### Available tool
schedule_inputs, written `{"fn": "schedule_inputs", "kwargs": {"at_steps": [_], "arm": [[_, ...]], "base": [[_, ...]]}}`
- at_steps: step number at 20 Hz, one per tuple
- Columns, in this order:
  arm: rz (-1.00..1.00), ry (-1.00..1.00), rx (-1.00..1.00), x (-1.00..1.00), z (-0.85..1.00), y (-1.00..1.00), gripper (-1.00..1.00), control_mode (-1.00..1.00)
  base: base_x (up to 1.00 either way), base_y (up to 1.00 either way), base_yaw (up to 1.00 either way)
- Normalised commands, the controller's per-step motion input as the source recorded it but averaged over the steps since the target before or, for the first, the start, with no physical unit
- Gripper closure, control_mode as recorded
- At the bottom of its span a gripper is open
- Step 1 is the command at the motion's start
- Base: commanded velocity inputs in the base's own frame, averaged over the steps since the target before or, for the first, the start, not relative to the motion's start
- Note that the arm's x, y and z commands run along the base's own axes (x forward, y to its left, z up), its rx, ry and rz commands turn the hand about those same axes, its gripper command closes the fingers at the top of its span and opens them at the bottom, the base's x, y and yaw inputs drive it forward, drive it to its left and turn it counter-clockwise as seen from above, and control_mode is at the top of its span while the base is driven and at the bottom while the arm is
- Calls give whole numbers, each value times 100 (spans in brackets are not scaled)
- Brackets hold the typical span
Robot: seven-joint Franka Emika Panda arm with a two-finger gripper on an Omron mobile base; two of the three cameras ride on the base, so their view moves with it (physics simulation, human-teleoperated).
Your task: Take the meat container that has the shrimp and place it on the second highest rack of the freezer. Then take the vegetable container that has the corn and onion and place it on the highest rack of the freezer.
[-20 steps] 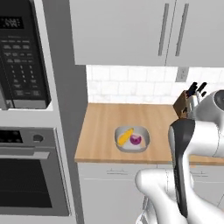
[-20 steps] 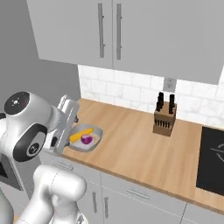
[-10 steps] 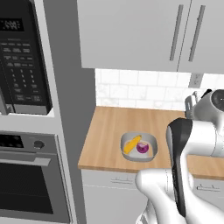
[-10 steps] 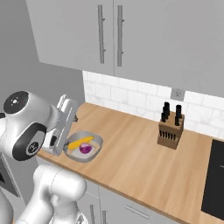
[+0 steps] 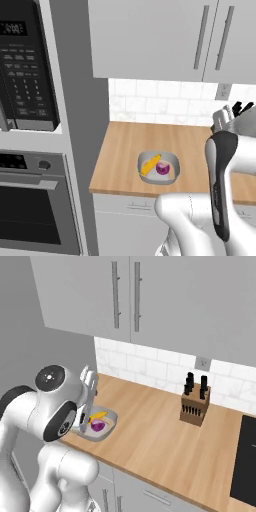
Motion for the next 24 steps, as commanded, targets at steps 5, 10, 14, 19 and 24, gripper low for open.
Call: {"fn": "schedule_inputs", "kwargs": {"at_steps": [5, 10, 14, 19, 24], "arm": [[45, 2, 12, 52, -23, -14, -100, -100], [62, 18, -4, 71, -68, -2, -100, -100], [49, 10, -7, 32, -68, 0, -100, -100], [37, 9, -6, 36, -56, -1, -100, -100], [13, 8, -15, 50, -64, 12, -100, -100]], "base": [[0, 0, 0], [0, 0, 0], [0, 0, 0], [0, 0, 0], [0, 0, 0]]}}
